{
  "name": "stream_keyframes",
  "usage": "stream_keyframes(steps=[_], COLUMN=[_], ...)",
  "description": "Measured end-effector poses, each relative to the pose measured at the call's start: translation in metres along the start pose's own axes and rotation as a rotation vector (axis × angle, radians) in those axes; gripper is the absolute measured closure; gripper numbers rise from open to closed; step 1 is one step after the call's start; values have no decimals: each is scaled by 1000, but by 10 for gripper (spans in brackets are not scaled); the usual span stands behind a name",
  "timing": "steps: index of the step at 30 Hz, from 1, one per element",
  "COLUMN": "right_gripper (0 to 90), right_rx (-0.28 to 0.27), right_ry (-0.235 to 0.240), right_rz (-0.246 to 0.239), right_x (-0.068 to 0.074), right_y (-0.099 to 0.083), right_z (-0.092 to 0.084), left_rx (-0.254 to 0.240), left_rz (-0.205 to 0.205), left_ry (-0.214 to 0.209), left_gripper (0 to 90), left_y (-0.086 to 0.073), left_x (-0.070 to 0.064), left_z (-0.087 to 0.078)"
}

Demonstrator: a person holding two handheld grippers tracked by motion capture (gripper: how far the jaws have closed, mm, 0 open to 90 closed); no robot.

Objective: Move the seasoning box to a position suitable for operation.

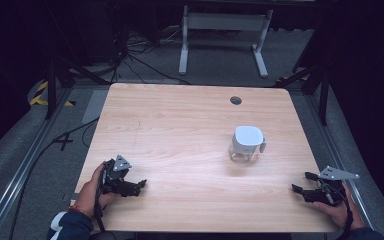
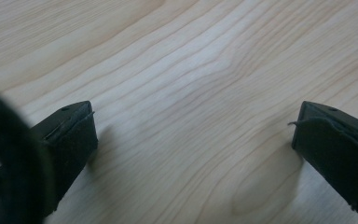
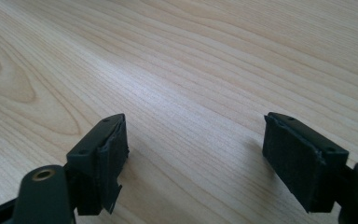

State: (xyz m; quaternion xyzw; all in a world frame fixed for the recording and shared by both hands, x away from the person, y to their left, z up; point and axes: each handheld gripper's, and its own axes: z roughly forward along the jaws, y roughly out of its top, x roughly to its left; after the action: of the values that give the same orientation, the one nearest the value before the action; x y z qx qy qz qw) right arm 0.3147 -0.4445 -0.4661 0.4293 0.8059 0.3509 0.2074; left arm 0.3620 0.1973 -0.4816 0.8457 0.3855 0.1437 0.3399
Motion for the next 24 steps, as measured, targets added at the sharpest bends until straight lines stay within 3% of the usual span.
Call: stream_keyframes(steps=[10,12,15,17,20,22,24], right_gripper=[228,259,350,365,498,580,636], right_rx=[2,2,15,-7,-100,-147,-169], right_ry=[3,3,-25,-23,12,29,33], right_rz=[-4,-1,24,38,67,64,43], right_x=[-1,-1,-3,-4,-8,-10,-9], right_y=[3,4,8,10,22,33,43], right_z=[3,3,2,1,-7,-11,-12], left_rx=[-2,0,-1,2,1,-1,0], left_rz=[83,104,99,100,104,116,102], left_ry=[-75,-71,-67,-72,-84,-100,-93], left_gripper=[0,1,4,6,4,0,0], left_y=[19,21,21,21,22,22,23], left_x=[-6,-8,-10,-9,-8,-8,-9], left_z=[17,18,17,17,19,20,21])
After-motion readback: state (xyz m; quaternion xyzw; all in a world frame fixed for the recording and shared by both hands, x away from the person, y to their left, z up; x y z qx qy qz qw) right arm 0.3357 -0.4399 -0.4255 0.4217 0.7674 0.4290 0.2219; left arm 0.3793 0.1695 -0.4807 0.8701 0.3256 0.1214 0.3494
